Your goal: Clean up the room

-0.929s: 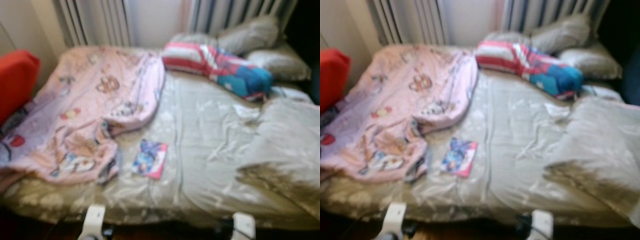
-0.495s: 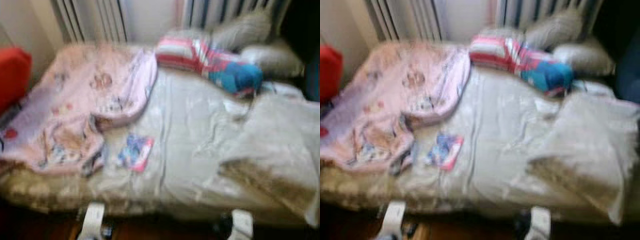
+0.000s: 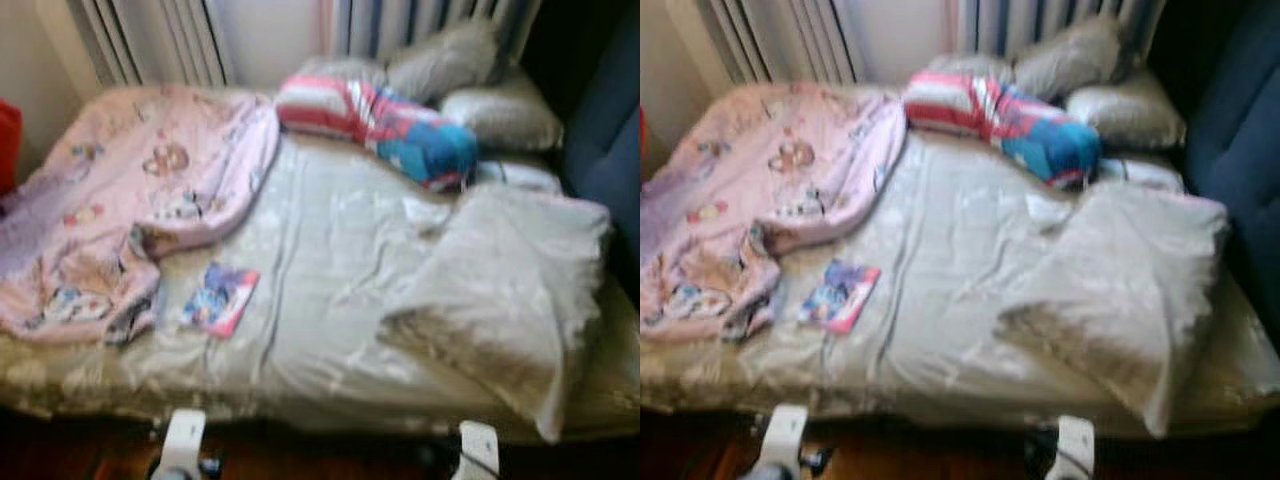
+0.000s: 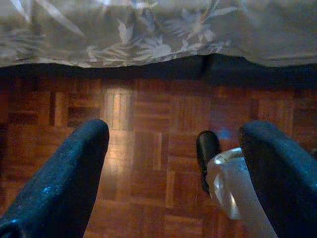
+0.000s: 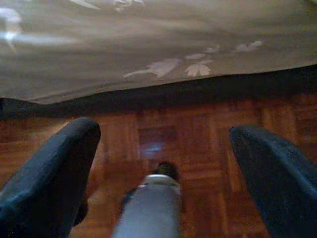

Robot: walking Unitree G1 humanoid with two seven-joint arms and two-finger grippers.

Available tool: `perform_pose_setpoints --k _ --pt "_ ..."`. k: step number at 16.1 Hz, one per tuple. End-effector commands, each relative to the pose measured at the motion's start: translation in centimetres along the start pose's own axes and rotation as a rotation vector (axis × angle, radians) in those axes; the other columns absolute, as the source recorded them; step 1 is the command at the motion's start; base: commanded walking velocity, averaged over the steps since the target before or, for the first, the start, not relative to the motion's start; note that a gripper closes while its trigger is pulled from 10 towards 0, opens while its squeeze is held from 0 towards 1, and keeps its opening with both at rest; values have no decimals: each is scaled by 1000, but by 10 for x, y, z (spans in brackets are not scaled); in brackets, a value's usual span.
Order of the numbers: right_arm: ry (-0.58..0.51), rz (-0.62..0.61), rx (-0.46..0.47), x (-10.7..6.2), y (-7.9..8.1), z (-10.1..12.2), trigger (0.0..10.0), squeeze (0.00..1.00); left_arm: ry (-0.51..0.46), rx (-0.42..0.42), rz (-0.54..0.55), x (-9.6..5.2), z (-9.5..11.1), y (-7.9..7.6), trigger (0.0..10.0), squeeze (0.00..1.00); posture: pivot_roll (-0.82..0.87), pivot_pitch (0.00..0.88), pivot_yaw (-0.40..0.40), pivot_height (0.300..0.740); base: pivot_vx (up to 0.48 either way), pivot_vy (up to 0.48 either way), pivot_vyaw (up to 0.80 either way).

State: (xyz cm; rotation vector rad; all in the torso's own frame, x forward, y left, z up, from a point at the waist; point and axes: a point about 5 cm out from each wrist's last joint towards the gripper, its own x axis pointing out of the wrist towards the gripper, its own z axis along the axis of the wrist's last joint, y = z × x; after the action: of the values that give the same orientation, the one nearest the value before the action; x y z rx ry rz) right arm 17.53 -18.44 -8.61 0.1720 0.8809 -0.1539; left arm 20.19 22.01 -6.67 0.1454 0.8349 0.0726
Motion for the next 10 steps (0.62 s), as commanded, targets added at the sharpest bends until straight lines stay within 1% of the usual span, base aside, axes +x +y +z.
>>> perform_pose_setpoints --k 1,7,10 --pt "18 -25 5 -2 -8 -6 10000 0 18 -7 -5 -1 -6 -2 10000 0 117 88 20 740 0 0 0" --pt "18 -31 11 -3 -10 -7 10000 0 21 -5 -6 -1 -7 -3 10000 0 117 90 17 740 0 0 0" --pt "19 -33 13 -3 -10 -7 10000 0 21 -4 -6 -2 -7 -3 10000 0 117 89 15 740 0 -306 0"
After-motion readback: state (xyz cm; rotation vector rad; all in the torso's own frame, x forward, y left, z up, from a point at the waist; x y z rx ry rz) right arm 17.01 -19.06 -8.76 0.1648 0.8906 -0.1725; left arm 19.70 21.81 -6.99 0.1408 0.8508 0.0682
